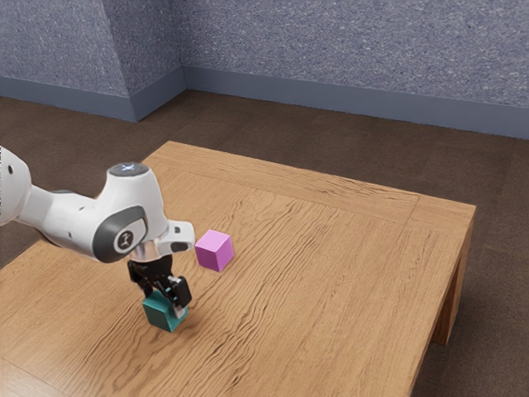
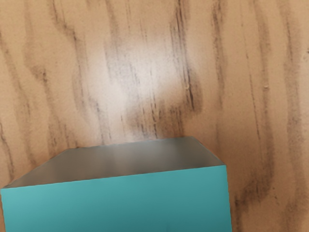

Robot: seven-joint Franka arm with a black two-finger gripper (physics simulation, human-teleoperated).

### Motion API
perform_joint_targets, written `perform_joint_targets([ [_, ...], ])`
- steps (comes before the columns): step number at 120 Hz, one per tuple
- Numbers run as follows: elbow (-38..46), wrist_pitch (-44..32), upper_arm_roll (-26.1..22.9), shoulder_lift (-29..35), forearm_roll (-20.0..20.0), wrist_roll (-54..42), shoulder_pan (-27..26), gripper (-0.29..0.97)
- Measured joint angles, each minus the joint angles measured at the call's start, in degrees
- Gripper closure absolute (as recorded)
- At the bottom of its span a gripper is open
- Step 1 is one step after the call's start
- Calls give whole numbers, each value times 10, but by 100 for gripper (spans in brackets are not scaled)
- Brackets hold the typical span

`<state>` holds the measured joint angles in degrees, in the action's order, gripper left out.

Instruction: Pick up the blue block with one arm, and put the blue block on the pink block with one arm

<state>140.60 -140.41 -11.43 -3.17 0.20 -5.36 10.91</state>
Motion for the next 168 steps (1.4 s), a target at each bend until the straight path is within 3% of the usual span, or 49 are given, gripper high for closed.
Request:
perform_joint_targets([
  [28, 0, -4, 0, -9, 3, 0, 1, 1],
  [65, 0, -7, 0, -12, 3, 0, 8, 25],
  [136, -10, -6, 0, -7, 12, 12, 8, 31],
  [168, -105, 43, -2, -8, 27, 19, 6, 32],
])
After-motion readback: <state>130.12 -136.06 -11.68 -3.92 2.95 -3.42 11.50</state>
